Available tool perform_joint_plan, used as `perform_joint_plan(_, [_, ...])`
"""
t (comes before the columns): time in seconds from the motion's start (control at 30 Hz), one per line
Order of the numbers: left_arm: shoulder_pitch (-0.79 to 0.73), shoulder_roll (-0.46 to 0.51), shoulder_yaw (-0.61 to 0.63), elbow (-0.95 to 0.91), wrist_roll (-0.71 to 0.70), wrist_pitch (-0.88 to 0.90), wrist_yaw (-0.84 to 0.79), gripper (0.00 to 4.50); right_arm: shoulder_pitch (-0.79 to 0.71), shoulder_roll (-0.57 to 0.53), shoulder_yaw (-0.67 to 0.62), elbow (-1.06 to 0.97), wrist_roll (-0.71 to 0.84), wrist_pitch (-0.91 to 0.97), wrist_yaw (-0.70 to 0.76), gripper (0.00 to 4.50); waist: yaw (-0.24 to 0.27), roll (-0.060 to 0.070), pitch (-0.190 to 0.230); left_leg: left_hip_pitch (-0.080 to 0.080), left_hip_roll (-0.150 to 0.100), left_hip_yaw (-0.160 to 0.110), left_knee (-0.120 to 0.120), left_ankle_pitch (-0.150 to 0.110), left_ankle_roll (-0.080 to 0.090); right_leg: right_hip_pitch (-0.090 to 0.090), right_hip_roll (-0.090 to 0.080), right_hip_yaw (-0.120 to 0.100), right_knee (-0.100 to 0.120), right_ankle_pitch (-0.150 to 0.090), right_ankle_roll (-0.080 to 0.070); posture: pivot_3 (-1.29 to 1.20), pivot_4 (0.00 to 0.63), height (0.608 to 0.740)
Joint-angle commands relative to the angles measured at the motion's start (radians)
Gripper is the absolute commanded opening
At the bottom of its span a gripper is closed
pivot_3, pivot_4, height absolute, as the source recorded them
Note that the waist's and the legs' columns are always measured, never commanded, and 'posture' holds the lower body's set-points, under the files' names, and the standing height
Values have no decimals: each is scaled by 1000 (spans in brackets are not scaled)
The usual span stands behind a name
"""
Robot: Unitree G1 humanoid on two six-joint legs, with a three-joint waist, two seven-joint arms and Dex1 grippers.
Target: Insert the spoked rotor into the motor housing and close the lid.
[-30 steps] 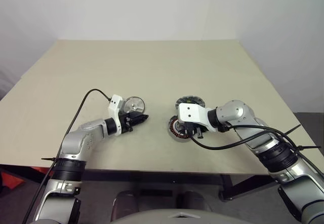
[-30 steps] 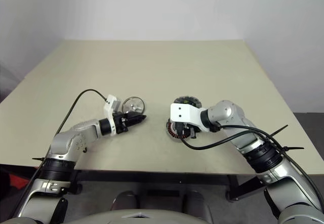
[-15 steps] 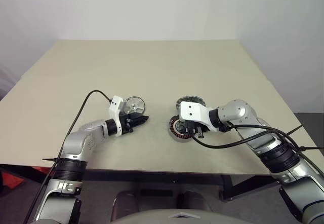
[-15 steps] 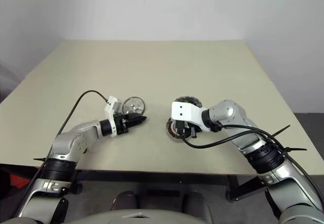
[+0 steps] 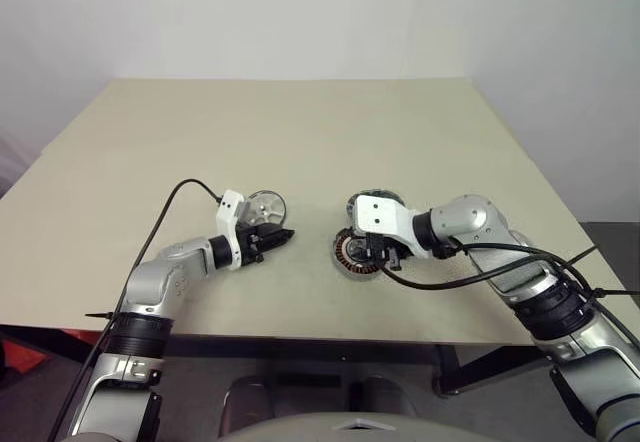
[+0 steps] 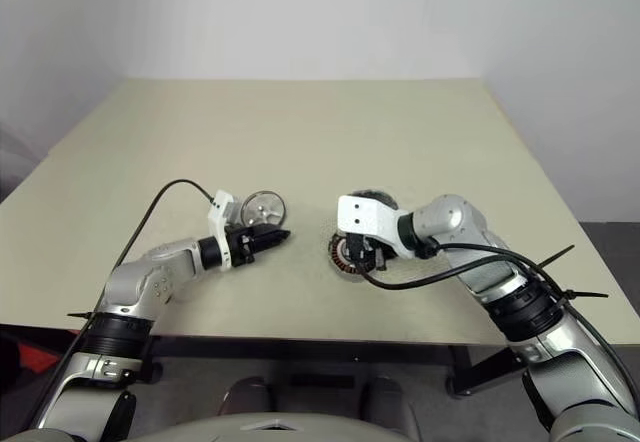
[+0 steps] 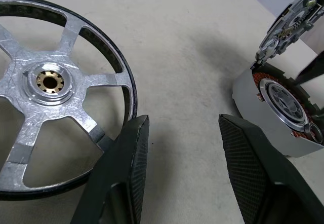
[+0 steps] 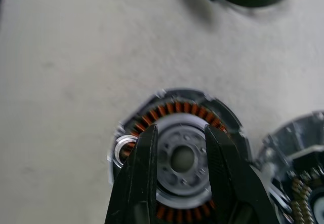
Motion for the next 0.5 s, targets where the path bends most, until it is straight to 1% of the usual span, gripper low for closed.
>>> perform_joint_plan(0.03, [-2,6,13,-13,-2,-15,-9,2315,-2,-9,-5,-58,11,21,2,1585,0,0,0,0,0,0,0,0,0,0,0,0,0,0,0,0,0,740])
perform_joint_plan(0.27, [-3,6,11,-11,-1,-14,-11,2315,20,-28,-6,-75,4,51,-3,1585,1,0,0,0,0,0,0,0,0,0,0,0,0,0,0,0,0,740])
perform_joint_plan(0.5, [-5,6,12,-8,-1,-14,-10,2315,32,-42,-3,-56,-3,36,-6,1585,2,0,0,0,0,0,0,0,0,0,0,0,0,0,0,0,0,740])
